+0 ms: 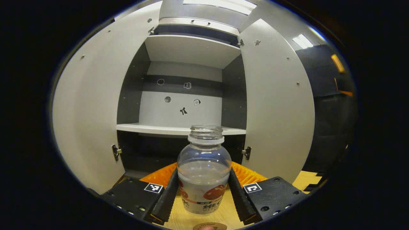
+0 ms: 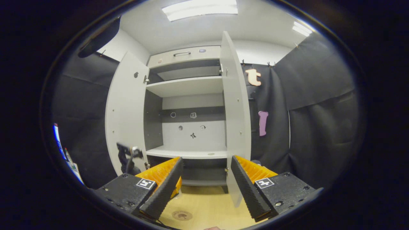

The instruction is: Grasp the bottle in the cabinet with the left hand and place it on the coaster, then close the right door with the right hand and the left door with the left hand.

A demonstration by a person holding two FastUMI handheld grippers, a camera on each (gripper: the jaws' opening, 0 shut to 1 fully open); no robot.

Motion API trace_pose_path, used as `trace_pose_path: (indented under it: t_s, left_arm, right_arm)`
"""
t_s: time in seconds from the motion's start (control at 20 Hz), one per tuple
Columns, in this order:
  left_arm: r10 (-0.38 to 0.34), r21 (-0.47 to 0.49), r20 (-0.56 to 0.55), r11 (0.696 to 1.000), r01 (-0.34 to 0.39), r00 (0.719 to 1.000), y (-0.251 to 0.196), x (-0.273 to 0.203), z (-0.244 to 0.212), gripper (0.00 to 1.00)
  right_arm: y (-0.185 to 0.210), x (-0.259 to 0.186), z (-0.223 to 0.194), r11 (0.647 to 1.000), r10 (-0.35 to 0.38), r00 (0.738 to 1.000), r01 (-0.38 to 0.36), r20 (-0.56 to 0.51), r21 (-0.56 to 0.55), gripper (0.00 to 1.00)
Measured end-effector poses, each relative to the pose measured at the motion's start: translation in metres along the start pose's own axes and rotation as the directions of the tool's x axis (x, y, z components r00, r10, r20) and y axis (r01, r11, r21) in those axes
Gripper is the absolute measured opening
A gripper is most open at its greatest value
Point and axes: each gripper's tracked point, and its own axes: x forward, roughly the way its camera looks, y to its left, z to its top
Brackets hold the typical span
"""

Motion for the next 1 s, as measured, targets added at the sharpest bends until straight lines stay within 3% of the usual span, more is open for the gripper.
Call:
trace_pose_path:
  t_s: [0.15,0.35,0.5,0.8,1.0]
  left_arm:
    - [0.037,0.052,-0.005,0.998,-0.037,0.999,-0.011,-0.020,-0.043,0.76]
    - [0.064,0.035,-0.015,0.997,-0.063,0.998,-0.020,-0.038,-0.079,0.80]
    - [0.060,0.041,-0.058,0.997,-0.058,0.997,-0.025,-0.037,-0.101,0.76]
    - [0.107,-0.007,-0.105,0.994,-0.108,0.989,-0.014,-0.039,-0.127,0.76]
    - [0.087,0.017,-0.075,0.996,-0.086,0.993,-0.018,-0.041,-0.125,0.76]
  right_arm:
    - [0.001,-0.012,0.003,1.000,0.011,1.000,-0.011,0.003,-0.004,0.98]
    - [-0.005,-0.018,0.000,0.999,-0.013,1.000,0.012,-0.026,-0.032,0.98]
    - [-0.007,-0.022,0.004,0.999,-0.021,0.999,0.020,-0.029,-0.031,0.98]
    - [-0.013,-0.022,-0.001,0.998,-0.046,0.997,0.043,-0.059,-0.039,0.99]
    - [-0.010,-0.014,-0.006,0.998,-0.044,0.996,0.041,-0.077,-0.037,0.98]
